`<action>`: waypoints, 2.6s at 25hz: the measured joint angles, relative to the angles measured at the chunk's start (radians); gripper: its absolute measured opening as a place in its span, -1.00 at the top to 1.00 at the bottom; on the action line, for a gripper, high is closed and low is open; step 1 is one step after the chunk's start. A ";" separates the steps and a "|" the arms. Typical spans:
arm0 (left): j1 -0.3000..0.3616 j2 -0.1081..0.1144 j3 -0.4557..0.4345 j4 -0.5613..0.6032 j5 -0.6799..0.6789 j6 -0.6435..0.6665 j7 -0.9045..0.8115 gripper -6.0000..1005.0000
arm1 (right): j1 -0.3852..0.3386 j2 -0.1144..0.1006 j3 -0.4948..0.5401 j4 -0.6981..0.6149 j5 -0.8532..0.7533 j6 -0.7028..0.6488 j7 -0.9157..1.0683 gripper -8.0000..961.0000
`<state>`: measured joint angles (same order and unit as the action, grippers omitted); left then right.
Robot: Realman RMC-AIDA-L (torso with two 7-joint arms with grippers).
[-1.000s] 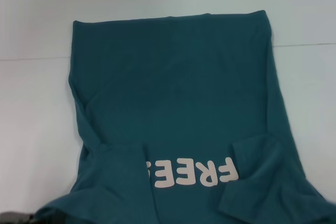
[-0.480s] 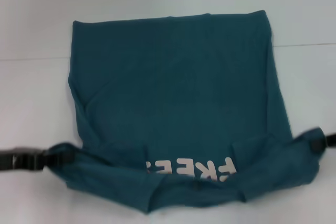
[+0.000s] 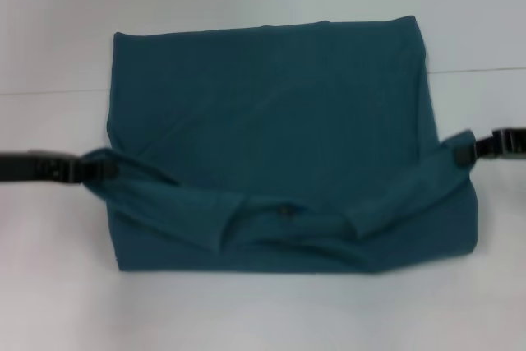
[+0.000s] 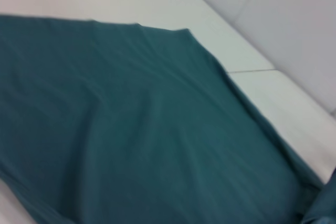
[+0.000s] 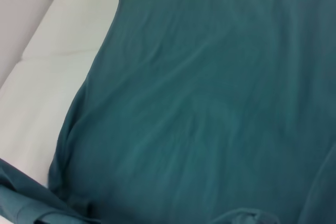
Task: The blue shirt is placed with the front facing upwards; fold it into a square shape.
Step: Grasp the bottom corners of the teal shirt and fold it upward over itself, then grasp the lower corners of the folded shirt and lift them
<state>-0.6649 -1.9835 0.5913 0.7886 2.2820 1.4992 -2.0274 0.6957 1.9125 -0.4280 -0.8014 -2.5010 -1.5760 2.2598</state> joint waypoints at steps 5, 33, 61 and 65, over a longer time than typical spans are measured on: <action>-0.071 0.025 0.008 -0.061 0.012 -0.110 0.016 0.74 | 0.031 -0.001 0.000 0.014 0.006 0.103 0.021 0.72; -0.225 0.001 0.012 -0.277 0.003 -0.616 0.230 0.71 | 0.141 0.021 -0.127 0.197 0.075 0.645 0.012 0.65; -0.029 -0.109 0.217 0.057 0.081 -0.611 0.002 -0.33 | -0.030 0.127 -0.320 -0.072 0.060 0.522 0.004 -0.61; 0.055 -0.137 0.293 0.144 0.132 -0.526 -0.103 -0.55 | -0.136 0.164 -0.321 -0.210 0.065 0.421 -0.029 -0.77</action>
<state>-0.6097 -2.1206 0.8846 0.9323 2.4139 0.9732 -2.1302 0.5593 2.0764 -0.7494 -1.0111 -2.4361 -1.1547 2.2308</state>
